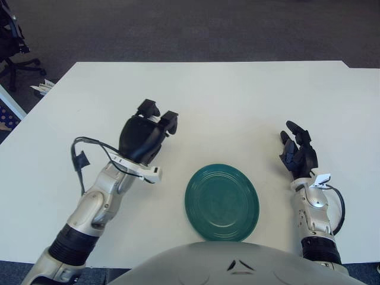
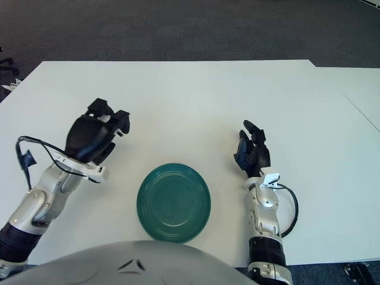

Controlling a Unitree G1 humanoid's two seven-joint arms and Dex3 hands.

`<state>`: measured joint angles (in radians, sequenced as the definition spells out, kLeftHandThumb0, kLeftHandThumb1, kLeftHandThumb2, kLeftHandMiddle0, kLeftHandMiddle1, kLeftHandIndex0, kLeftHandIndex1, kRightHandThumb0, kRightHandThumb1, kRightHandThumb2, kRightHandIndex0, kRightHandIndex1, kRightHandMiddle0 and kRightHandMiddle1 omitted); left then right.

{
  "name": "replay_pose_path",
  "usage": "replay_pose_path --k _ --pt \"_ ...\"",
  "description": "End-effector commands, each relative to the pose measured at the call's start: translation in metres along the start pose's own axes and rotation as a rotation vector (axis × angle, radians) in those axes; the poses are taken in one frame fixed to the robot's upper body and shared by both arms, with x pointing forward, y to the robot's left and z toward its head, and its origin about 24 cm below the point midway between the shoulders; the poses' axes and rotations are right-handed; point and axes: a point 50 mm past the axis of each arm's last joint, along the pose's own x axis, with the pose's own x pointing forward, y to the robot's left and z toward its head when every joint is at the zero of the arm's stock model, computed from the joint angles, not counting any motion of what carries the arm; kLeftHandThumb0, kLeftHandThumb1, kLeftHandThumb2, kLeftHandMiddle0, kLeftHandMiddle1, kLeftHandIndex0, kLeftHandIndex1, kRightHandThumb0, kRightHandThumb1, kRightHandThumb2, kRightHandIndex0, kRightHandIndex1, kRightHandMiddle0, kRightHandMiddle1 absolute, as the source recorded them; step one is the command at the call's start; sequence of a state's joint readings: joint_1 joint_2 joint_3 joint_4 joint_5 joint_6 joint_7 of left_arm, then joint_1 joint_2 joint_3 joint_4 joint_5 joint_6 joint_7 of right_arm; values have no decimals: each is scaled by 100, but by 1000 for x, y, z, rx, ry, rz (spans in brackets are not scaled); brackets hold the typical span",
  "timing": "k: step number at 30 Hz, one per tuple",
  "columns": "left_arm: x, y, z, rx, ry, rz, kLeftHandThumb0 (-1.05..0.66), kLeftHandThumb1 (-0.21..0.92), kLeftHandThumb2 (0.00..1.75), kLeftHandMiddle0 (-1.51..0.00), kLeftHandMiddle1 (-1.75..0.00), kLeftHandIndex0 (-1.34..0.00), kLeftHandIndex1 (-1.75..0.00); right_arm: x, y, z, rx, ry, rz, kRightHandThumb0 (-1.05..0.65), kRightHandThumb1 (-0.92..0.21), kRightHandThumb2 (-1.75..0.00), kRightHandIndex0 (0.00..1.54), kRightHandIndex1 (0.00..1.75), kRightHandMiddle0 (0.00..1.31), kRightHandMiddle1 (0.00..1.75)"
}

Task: Put the charger into the plate.

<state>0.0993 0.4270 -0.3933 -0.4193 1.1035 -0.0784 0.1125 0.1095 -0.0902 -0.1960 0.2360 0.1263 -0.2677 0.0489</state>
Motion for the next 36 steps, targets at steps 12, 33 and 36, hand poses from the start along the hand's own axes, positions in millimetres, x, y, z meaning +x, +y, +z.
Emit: replay_pose_path --k 12,33,36 --pt "-3 3 40 -40 -152 -56 0 -1 167 -87 -167 -64 -175 -21 -2 -32 -11 177 11 -82 -92 -84 28 0 0 64" --pt "-13 9 72 -117 -381 -89 0 2 163 -85 -165 -62 -175 -26 9 -34 -38 192 21 -80 -92 -84 27 0 0 63" --pt "-14 12 73 -133 -390 -124 -1 4 161 -83 -167 -60 -175 -28 15 -39 -38 212 29 -81 -92 -85 27 0 0 60"
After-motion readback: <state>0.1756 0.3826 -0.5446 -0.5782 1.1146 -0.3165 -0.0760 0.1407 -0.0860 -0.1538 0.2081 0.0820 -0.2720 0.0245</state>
